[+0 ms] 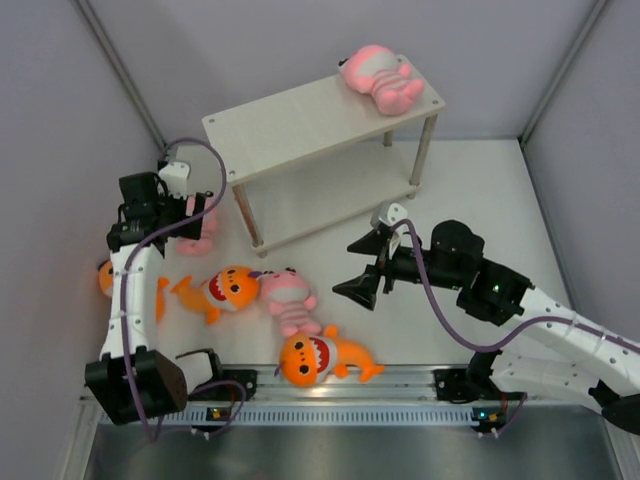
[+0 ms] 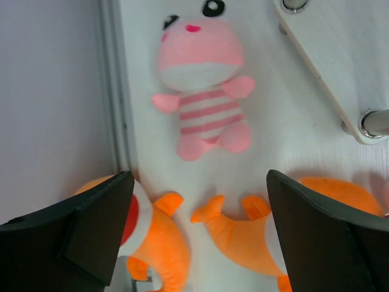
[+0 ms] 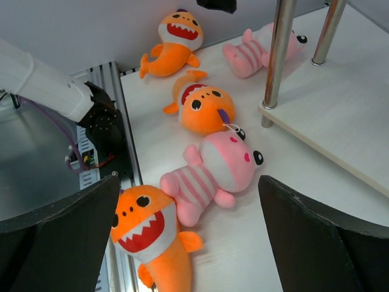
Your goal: Place and organize the stuffed toys onto the shelf
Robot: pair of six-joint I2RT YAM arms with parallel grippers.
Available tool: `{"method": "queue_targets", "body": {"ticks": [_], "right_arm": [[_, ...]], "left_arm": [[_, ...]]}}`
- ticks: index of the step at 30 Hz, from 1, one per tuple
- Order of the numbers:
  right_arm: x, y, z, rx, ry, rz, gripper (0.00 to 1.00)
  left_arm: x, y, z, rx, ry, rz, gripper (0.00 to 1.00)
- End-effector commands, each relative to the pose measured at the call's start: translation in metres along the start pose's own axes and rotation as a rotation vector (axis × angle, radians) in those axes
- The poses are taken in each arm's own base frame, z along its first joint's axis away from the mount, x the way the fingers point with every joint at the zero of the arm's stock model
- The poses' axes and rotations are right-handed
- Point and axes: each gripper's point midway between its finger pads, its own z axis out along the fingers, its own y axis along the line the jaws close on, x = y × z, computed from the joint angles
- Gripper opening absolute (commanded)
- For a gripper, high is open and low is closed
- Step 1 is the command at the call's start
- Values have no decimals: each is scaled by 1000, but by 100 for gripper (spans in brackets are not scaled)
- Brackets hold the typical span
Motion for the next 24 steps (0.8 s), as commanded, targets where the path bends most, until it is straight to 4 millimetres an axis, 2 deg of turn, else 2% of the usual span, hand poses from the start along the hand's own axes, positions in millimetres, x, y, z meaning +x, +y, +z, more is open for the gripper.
{"method": "queue_targets", "body": {"ticks": [1, 3, 4, 6, 7, 10, 15, 17, 21, 24], "right_arm": [[-16, 8, -2, -22, -68, -16, 97], [-13, 9, -3, -24, -67, -11, 97], [-12, 9, -4, -22, -68, -12, 97], [-10, 8, -7, -16, -73, -16, 98], [-10, 8, -7, -15, -73, -16, 98], [-7, 7, -10, -8, -73, -24, 98], [-2, 5, -11, 2, -63, -30, 99], [0, 4, -9, 4, -57, -30, 99], [0, 5, -7, -2, -51, -28, 99], [-1, 4, -7, 2, -56, -25, 99]], "left_arm": [[22, -15, 33, 97, 121, -38, 99], [25, -13, 45, 86, 160, -87, 99], [32, -13, 59, 84, 204, -118, 99], [31, -7, 70, 65, 227, -140, 94], [40, -7, 82, 67, 269, -157, 92], [52, -7, 97, 68, 320, -175, 89], [72, -19, 111, 140, 367, -173, 93], [86, -19, 120, 130, 415, -165, 99], [99, -16, 136, 111, 463, -162, 99], [118, -19, 146, 108, 526, -169, 97]]}}
